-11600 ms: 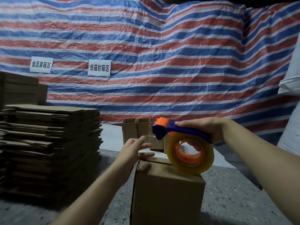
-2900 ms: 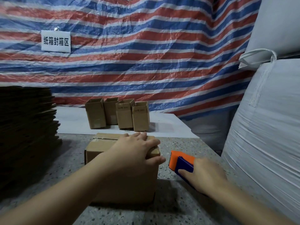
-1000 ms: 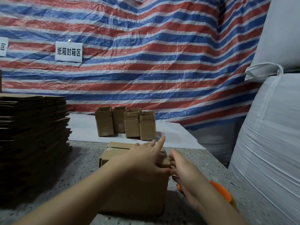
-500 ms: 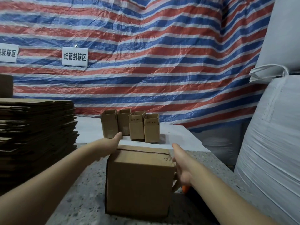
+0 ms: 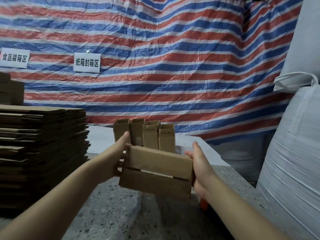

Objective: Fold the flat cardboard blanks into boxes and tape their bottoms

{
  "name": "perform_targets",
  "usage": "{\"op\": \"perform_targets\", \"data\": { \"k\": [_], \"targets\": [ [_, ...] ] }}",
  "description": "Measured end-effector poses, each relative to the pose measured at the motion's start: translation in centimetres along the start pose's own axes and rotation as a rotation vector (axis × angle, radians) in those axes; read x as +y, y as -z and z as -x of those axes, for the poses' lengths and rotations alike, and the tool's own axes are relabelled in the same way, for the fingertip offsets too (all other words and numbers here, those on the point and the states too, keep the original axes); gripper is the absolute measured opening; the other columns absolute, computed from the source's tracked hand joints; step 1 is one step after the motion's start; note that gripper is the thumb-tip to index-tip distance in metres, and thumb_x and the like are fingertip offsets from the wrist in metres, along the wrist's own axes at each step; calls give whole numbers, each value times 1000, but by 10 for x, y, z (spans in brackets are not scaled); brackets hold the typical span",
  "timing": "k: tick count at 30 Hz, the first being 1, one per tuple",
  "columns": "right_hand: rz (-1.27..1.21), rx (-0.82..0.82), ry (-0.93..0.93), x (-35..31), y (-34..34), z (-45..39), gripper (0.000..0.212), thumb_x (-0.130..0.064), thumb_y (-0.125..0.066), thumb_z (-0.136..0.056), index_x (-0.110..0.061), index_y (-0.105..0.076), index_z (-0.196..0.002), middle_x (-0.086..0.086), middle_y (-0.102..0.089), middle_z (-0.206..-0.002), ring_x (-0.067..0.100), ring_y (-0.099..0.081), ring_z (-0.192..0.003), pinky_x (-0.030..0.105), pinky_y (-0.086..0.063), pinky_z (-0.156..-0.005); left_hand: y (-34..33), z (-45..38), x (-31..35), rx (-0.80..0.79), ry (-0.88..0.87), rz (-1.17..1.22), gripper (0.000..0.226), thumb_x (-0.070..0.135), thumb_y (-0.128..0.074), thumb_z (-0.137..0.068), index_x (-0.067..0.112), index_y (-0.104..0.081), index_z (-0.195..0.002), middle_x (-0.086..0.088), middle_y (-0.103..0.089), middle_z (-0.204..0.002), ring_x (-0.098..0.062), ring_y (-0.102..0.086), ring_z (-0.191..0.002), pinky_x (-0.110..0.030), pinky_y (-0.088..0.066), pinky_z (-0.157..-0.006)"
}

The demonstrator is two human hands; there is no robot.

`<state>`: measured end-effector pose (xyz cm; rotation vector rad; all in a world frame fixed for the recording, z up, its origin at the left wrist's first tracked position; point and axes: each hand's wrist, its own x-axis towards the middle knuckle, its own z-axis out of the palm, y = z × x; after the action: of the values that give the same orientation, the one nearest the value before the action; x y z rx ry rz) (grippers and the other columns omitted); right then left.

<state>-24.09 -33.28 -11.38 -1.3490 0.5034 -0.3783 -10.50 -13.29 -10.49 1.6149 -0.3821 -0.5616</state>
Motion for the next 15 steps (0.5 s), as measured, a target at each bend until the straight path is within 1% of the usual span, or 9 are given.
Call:
{"op": "perform_targets", "data": {
  "k": [1, 3, 4, 6, 8, 10, 12, 14, 15],
  "targets": [
    [23, 22, 77, 5, -2, 0, 55, -69, -30, -99, -26, -57, -121, 10, -69, -114, 26, -69, -101, 43, -60, -80, -6, 0, -1, 41, -41, 9, 67, 75, -37, -90, 20, -60, -121, -14, -61, -117, -28, -64, -101, -39, -57, -74],
    [79, 68, 239, 18, -1, -3, 44, -55, -40, -103, -28, -52, -135, 6, -63, -127, 24, -62, -115, 49, -54, -99, -13, -2, -7, 108, -110, 27, 62, 70, -45, -89, 22, -52, -127, -9, -55, -123, -28, -58, -111, -45, -53, -91],
    [94, 70, 305, 24, 1, -4, 38, -46, -46, -104, -28, -51, -137, 4, -61, -131, 23, -60, -119, 48, -52, -102, -14, -2, -11, 130, -145, 39, 63, 69, -50, -86, 22, -49, -127, -8, -55, -122, -28, -57, -111, -46, -51, -95],
    [93, 40, 387, 36, 8, -7, 35, -29, -59, -101, -30, -52, -135, -3, -64, -127, 14, -66, -111, 34, -59, -88, -14, 1, -23, 143, -223, 61, 62, 64, -60, -76, 22, -51, -120, -7, -58, -119, -27, -60, -107, -41, -53, -89],
    [99, 2, 428, 47, 14, -9, 45, -17, -67, -96, -33, -49, -134, -12, -66, -120, 5, -68, -104, 20, -58, -74, -12, 3, -37, 131, -295, 70, 56, 54, -69, -69, 27, -54, -116, -3, -60, -121, -22, -62, -107, -34, -53, -83],
    [168, -24, 456, 57, 19, -12, 60, -15, -71, -92, -39, -42, -139, -22, -63, -120, -1, -65, -107, 18, -57, -75, -12, 3, -49, 110, -355, 59, 59, 44, -76, -66, 33, -54, -120, 5, -60, -125, -17, -61, -111, -31, -54, -84],
    [293, -33, 487, 60, 20, -14, 70, -19, -73, -91, -41, -35, -145, -21, -59, -129, 2, -61, -115, 26, -58, -88, -11, 0, -56, 73, -397, 21, 68, 39, -79, -65, 40, -52, -127, 11, -61, -123, -15, -62, -112, -33, -56, -86],
    [370, -20, 500, 60, 21, -15, 84, -19, -73, -91, -41, -22, -154, -16, -49, -143, 8, -53, -128, 38, -52, -103, -11, -2, -61, 4, -437, -5, 67, 33, -82, -68, 48, -51, -125, 17, -68, -113, -11, -67, -105, -30, -59, -79],
    [386, -11, 501, 60, 21, -14, 90, -17, -73, -91, -43, -16, -156, -16, -43, -149, 10, -47, -134, 40, -49, -108, -11, -3, -63, -28, -465, -31, 66, 27, -82, -71, 52, -50, -123, 21, -69, -110, -6, -66, -104, -26, -59, -75]
  ]
}}
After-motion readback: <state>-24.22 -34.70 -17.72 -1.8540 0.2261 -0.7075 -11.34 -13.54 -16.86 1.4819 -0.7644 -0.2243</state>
